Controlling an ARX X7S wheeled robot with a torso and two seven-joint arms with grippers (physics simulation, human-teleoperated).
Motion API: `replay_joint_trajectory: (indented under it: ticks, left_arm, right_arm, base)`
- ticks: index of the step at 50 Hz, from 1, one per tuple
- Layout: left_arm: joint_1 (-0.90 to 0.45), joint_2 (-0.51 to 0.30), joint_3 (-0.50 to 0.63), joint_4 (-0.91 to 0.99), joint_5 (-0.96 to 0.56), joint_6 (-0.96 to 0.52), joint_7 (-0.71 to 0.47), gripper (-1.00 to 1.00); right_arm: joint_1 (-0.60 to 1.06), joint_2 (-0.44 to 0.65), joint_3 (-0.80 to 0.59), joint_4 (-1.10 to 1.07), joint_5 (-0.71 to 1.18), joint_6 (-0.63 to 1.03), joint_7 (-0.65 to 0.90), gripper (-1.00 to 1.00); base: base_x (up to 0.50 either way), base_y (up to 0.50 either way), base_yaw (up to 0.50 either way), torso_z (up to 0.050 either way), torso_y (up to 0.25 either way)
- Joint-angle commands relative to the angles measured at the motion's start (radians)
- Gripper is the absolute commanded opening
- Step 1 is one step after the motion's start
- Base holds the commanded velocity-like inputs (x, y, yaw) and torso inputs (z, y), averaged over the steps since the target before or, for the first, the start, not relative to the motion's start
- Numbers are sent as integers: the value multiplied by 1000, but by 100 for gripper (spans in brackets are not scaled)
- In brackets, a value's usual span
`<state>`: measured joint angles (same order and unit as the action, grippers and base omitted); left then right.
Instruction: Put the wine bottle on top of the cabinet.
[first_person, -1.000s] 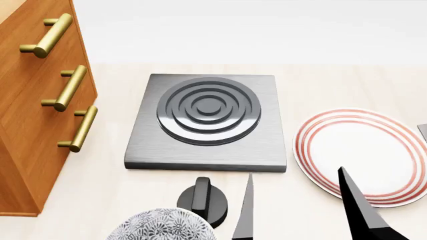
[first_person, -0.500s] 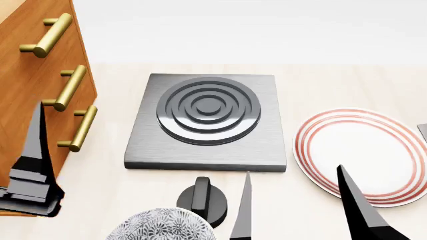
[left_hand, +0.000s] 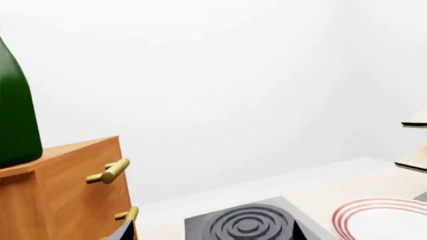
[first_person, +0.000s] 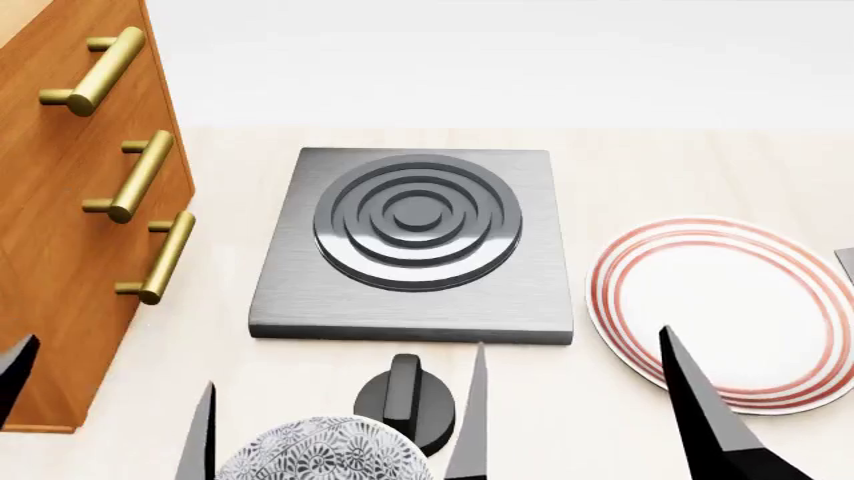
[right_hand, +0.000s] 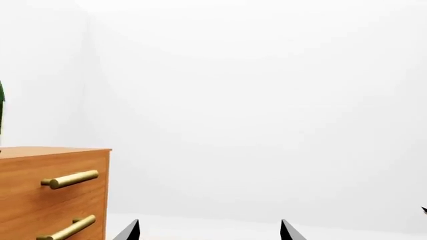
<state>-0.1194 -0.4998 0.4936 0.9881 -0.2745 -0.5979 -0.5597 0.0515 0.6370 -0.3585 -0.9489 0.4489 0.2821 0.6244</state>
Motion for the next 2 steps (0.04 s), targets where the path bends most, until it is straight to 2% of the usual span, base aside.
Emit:
replay_joint_trajectory:
  ticks: [1, 2]
  left_arm:
    - [33, -2, 46, -23, 18, 48, -21, 100]
    - [34, -2, 47, -25, 16, 50, -20, 100]
  right_arm:
    - [5, 2, -5, 2, 1, -2, 1, 100]
    - [4, 2, -5, 3, 0, -4, 0, 100]
  base:
    - [0, 0, 0, 0, 0]
    - [0, 0, 0, 0, 0]
